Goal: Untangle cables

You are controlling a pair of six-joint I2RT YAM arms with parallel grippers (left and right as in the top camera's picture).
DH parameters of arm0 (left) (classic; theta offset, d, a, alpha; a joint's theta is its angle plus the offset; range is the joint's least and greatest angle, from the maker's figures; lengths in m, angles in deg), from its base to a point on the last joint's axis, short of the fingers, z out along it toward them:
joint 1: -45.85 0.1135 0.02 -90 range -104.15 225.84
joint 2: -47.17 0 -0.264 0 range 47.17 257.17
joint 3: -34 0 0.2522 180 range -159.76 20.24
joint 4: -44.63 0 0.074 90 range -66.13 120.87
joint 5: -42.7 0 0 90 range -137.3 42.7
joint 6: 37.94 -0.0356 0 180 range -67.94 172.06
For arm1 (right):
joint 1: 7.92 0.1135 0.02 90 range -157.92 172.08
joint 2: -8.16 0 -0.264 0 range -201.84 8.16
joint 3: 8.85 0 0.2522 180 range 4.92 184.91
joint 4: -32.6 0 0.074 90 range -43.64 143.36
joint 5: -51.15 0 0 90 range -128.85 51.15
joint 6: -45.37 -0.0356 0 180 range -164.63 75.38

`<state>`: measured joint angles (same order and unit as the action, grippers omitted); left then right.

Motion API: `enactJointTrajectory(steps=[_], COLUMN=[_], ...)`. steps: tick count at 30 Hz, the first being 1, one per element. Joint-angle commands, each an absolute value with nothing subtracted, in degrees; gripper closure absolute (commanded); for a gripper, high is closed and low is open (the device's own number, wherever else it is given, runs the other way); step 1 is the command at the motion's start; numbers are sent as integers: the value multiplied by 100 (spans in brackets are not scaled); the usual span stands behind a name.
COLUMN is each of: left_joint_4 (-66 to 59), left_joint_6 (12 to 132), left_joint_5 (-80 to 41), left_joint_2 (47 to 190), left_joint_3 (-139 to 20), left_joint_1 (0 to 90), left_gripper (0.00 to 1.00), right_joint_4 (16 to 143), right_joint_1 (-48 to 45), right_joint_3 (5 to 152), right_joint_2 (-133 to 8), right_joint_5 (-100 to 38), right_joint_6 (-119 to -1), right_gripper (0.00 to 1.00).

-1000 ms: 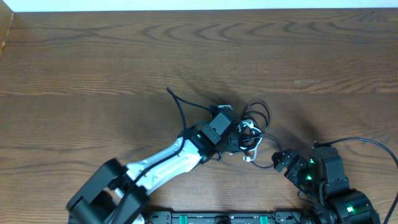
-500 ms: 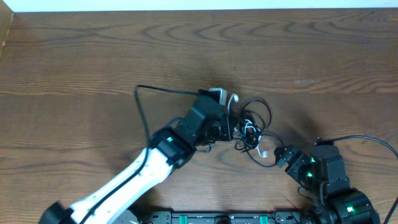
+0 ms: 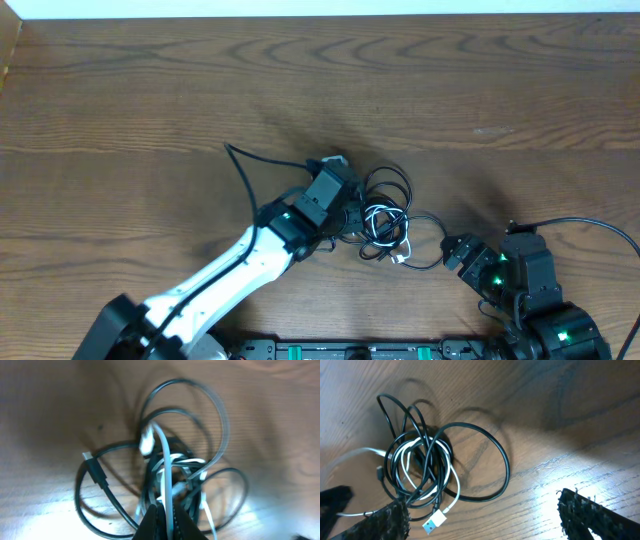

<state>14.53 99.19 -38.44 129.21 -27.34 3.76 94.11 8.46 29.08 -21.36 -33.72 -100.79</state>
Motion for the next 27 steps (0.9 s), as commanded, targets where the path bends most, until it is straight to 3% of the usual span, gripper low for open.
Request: enactJointTrajectory(steps=[1,11,17,20,27], left_joint_4=[1328,-514,-156,83,118], left_joint_6=[10418,12352,12568,12566,12496], left_joint_5=[-3942,-4738,-4714,-4688,-5072], left_joint_2=[13221,13374,13376,13376,13376], left_joint_3=[-2672,-2670,-2670,-2670,-2670], left_joint_1=[400,1014,1071,973,802], left_gripper=[92,93,92,86,84], right_joint_4=[9417,9411,9260,9260,9362], right_joint_1=[901,901,901,901,901], right_joint_3=[2949,2949,2949,2947,2947], right_joint_2=[-2112,-2112,-2112,-2112,-2112], right_joint_5=[-3377,-3077,-3073,-3073,-2948], right_joint_6=[-10048,-9725,-9729,-9736,-9729], right_gripper=[8,14,13,1,1])
